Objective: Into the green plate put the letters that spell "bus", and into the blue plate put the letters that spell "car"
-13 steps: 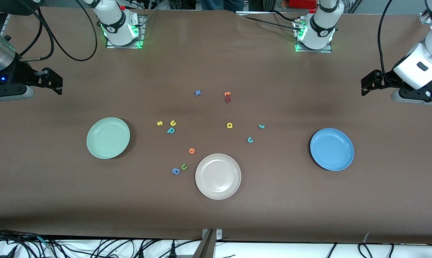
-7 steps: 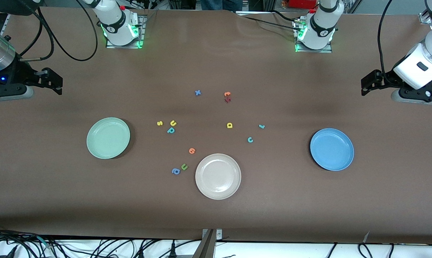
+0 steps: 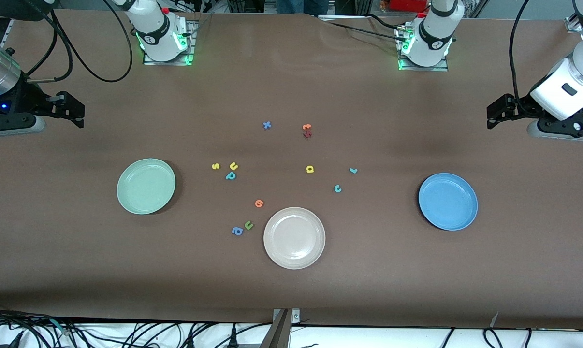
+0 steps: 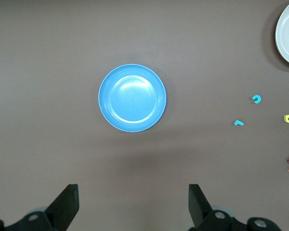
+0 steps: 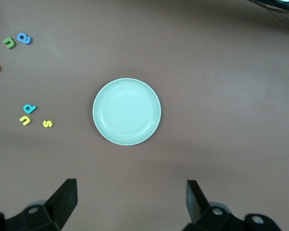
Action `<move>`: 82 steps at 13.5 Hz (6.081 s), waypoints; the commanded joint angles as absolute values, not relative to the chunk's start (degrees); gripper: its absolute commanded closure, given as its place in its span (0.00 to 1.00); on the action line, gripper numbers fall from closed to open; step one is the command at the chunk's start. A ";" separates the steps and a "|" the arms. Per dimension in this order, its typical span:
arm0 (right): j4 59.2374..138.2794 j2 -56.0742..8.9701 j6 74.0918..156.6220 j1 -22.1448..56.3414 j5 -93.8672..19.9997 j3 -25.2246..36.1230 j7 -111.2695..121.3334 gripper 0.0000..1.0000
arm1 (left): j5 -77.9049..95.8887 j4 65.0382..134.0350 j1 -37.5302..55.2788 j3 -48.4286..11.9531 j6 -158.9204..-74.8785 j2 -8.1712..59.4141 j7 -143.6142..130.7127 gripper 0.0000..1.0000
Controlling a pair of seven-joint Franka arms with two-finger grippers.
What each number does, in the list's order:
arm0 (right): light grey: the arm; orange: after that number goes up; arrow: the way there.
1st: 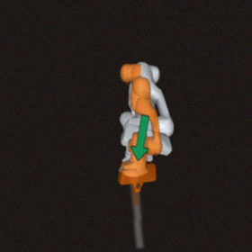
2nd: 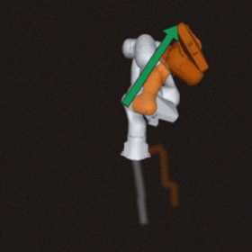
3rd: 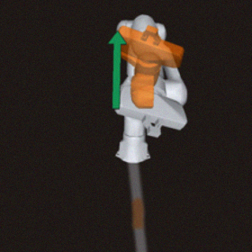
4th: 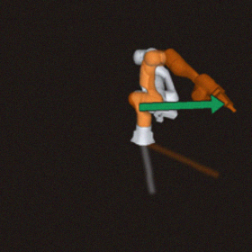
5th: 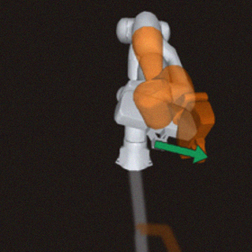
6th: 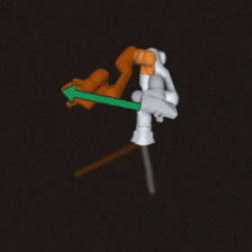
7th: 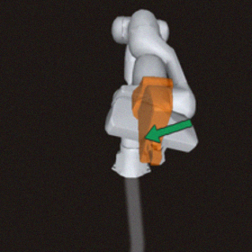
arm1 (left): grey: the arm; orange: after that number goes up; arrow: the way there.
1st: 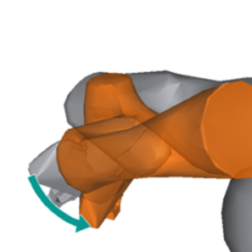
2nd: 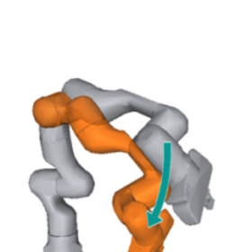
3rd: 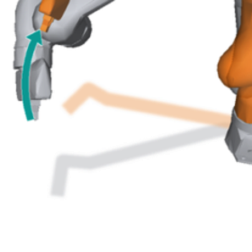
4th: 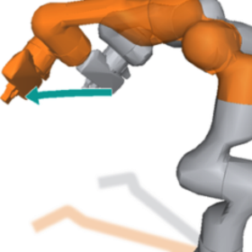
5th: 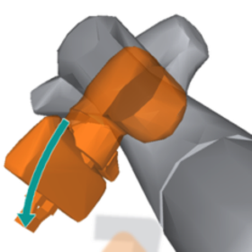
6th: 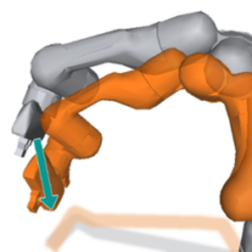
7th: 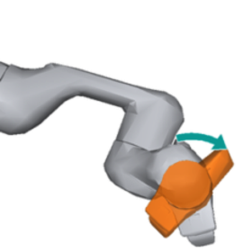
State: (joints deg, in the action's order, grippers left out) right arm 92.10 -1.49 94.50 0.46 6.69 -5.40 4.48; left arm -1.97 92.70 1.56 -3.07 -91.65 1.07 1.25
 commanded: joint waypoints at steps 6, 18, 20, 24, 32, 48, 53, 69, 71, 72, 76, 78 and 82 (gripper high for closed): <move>92.29 -0.97 94.04 0.44 7.56 -5.45 3.78 0.00 | -1.32 90.88 1.67 -3.16 -90.09 1.67 1.41 0.00; 92.29 -1.05 93.96 0.35 7.47 -5.36 4.04 0.00 | -0.97 90.88 1.67 -2.99 -88.86 1.58 1.32 0.00; 92.29 -1.05 93.96 0.35 7.56 -5.36 3.78 0.00 | -1.05 90.88 1.67 -2.99 -88.86 1.58 1.32 0.00; 92.29 -1.05 93.96 0.35 7.56 -5.36 3.87 0.00 | -0.70 90.88 1.67 -2.99 -88.86 1.67 1.41 0.00; 92.29 -1.05 93.96 0.35 7.56 -5.36 3.69 0.00 | -0.79 90.97 1.41 -4.39 -88.86 1.58 1.76 0.00; 92.29 -1.05 93.87 0.35 7.56 -5.36 3.43 0.00 | 1.49 91.14 0.79 -4.31 -88.07 1.76 1.85 0.00; 92.29 -1.05 93.87 0.44 7.56 -5.45 3.43 0.00 | 2.89 91.14 0.79 -4.39 -87.36 1.76 1.76 0.00; 92.37 -1.05 93.78 0.53 7.38 -5.54 3.34 0.00 | 2.90 91.14 0.88 -4.39 -86.31 1.85 1.49 0.00; 92.37 -1.05 93.78 0.35 7.38 -5.54 3.25 0.00 | 2.81 91.14 0.88 -4.39 -86.31 1.93 1.49 0.00; 92.37 -1.05 93.78 0.35 7.38 -5.54 3.25 0.00 | 2.81 91.14 0.88 -4.39 -86.31 1.93 1.49 0.00; 92.37 -1.14 93.78 0.35 7.47 -5.54 3.25 0.00 | 2.81 91.14 0.88 -4.39 -86.31 1.85 1.58 0.00; 92.37 -1.14 93.78 0.35 7.38 -5.54 3.25 0.00 | 2.81 91.14 0.88 -4.39 -86.31 1.93 1.58 0.00; 92.37 -1.14 93.78 0.44 7.38 -5.54 3.25 0.00 | 2.81 91.14 0.88 -4.39 -86.31 1.93 1.58 0.00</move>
